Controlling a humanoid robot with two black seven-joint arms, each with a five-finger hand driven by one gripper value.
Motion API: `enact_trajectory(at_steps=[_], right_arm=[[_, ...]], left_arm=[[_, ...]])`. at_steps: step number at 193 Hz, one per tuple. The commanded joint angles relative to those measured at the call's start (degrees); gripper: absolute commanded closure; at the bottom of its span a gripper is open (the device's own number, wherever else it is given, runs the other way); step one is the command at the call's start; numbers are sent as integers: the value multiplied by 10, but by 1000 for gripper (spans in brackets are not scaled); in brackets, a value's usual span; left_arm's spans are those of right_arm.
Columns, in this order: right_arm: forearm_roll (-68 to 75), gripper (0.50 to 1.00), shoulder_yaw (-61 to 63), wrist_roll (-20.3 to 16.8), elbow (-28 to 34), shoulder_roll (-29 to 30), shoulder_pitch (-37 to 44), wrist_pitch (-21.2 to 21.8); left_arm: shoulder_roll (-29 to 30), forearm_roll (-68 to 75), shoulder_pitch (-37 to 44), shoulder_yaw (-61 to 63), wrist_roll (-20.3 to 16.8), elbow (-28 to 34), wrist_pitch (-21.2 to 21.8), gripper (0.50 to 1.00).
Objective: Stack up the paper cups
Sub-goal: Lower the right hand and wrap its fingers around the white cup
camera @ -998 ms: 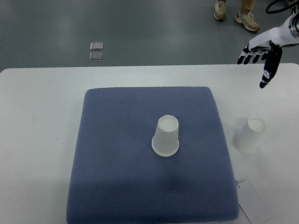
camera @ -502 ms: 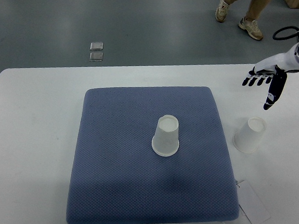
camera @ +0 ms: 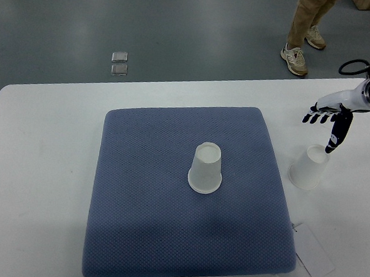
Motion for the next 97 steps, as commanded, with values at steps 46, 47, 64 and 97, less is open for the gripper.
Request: enact_trajectory(at_steps=[46,47,64,97], right_arm=[[0,587,1,0,-5,4,-41,-39],[0,585,1,0,-5,4,-42,-40],[-1,585,2,0,-5,5,-48,-46],[-3,585,4,0,-5,5,-59,-49]], left_arm=[[0,0,0,0,0,0,0,500],[0,0,0,0,0,0,0,500],[0,0,0,0,0,0,0,500],[0,0,0,0,0,0,0,500]])
